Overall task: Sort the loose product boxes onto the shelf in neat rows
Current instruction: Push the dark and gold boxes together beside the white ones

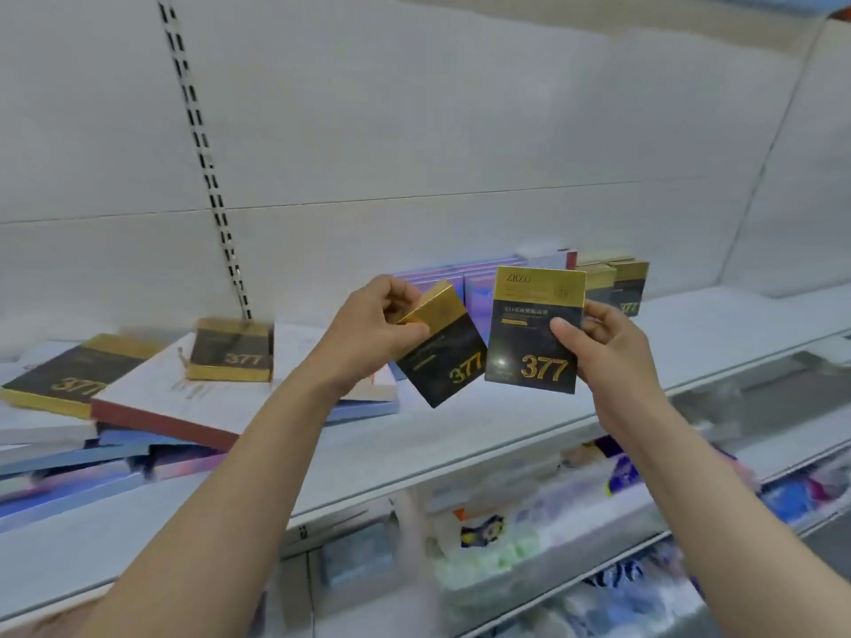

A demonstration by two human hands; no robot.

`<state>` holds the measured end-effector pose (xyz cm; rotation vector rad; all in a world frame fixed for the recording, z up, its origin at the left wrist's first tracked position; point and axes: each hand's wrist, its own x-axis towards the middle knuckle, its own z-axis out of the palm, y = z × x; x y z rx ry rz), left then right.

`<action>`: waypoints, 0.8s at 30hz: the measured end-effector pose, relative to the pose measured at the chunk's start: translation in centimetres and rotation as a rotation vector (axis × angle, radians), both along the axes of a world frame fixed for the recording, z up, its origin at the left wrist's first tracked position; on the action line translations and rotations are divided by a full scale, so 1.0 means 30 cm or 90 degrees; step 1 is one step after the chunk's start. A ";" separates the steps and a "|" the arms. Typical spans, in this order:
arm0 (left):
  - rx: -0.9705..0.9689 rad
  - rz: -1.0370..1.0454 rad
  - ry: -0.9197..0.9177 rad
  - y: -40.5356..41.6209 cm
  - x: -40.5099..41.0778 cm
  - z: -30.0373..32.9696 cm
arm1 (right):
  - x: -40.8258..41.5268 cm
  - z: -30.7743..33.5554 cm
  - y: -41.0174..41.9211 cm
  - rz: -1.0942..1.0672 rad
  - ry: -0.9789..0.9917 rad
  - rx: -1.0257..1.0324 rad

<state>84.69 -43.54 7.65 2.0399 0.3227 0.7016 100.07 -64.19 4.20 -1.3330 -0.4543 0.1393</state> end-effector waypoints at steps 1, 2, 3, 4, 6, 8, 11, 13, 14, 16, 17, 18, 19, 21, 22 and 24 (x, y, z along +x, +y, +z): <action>0.007 -0.014 -0.005 -0.017 0.053 0.000 | 0.043 -0.011 -0.023 -0.013 0.004 0.000; 0.015 -0.026 -0.008 -0.029 0.109 -0.003 | 0.088 -0.022 -0.046 -0.025 0.007 0.001; 0.022 -0.038 -0.012 -0.044 0.166 -0.005 | 0.136 -0.032 -0.067 -0.037 0.008 -0.002; 0.029 -0.047 -0.017 -0.055 0.226 -0.008 | 0.188 -0.038 -0.088 -0.047 0.005 -0.008; 0.040 -0.054 -0.025 -0.072 0.354 -0.014 | 0.302 -0.048 -0.129 -0.065 -0.006 -0.029; 0.041 -0.051 -0.034 -0.093 0.492 -0.018 | 0.430 -0.055 -0.172 -0.082 -0.013 -0.053; 0.038 -0.036 -0.043 -0.136 0.702 -0.008 | 0.643 -0.058 -0.237 -0.100 -0.015 -0.118; 0.039 -0.033 -0.042 -0.162 0.829 0.007 | 0.788 -0.054 -0.270 -0.109 -0.008 -0.147; 0.039 -0.027 -0.041 -0.171 0.902 0.010 | 0.874 -0.053 -0.284 -0.111 -0.010 -0.160; 0.054 -0.012 -0.040 -0.173 0.985 0.021 | 0.988 -0.054 -0.299 -0.119 -0.013 -0.171; 0.059 -0.007 -0.040 -0.171 1.027 0.023 | 1.049 -0.060 -0.303 -0.118 -0.014 -0.175; 0.060 0.002 -0.040 -0.166 1.070 0.022 | 1.112 -0.071 -0.305 -0.115 -0.014 -0.180; 0.065 0.012 -0.037 -0.159 1.112 0.018 | 1.171 -0.085 -0.304 -0.111 -0.014 -0.184; 0.080 0.033 -0.020 -0.153 1.181 0.005 | 1.277 -0.124 -0.296 -0.107 -0.008 -0.195; 0.089 0.043 -0.010 -0.152 1.210 -0.001 | 1.322 -0.144 -0.289 -0.101 -0.006 -0.200; 0.104 0.057 0.018 -0.155 1.262 -0.011 | 1.405 -0.181 -0.272 -0.092 -0.001 -0.208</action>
